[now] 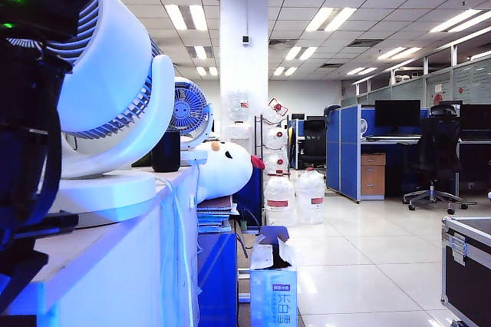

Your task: Open the drawer, place the cleaning sponge inside, then close the drawer.

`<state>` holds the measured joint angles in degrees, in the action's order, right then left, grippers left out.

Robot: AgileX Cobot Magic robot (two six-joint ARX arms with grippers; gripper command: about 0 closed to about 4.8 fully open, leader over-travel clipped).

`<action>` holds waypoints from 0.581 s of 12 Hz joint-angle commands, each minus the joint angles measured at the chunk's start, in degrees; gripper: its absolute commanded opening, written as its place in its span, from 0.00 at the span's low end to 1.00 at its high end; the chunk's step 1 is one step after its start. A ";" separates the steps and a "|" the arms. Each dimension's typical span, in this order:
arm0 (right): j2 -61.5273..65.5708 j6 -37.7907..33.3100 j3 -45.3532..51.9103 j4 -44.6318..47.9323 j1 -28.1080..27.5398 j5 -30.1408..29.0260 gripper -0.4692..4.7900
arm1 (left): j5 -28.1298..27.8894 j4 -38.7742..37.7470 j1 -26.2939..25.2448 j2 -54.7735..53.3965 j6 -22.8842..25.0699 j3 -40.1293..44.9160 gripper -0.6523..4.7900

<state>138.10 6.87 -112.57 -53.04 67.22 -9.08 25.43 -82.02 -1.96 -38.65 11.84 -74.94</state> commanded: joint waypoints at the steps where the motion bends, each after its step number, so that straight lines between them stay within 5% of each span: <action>1: 1.55 0.52 -0.15 2.60 0.07 2.78 0.08 | 0.11 0.22 -0.02 -0.02 0.17 -0.13 0.11; 7: 1.70 0.68 -0.15 6.93 0.04 8.15 0.08 | 0.09 0.20 0.00 -0.02 0.17 -0.13 0.11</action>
<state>140.05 7.33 -112.53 -47.35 67.18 -1.83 25.43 -82.02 -1.96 -38.68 11.84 -74.94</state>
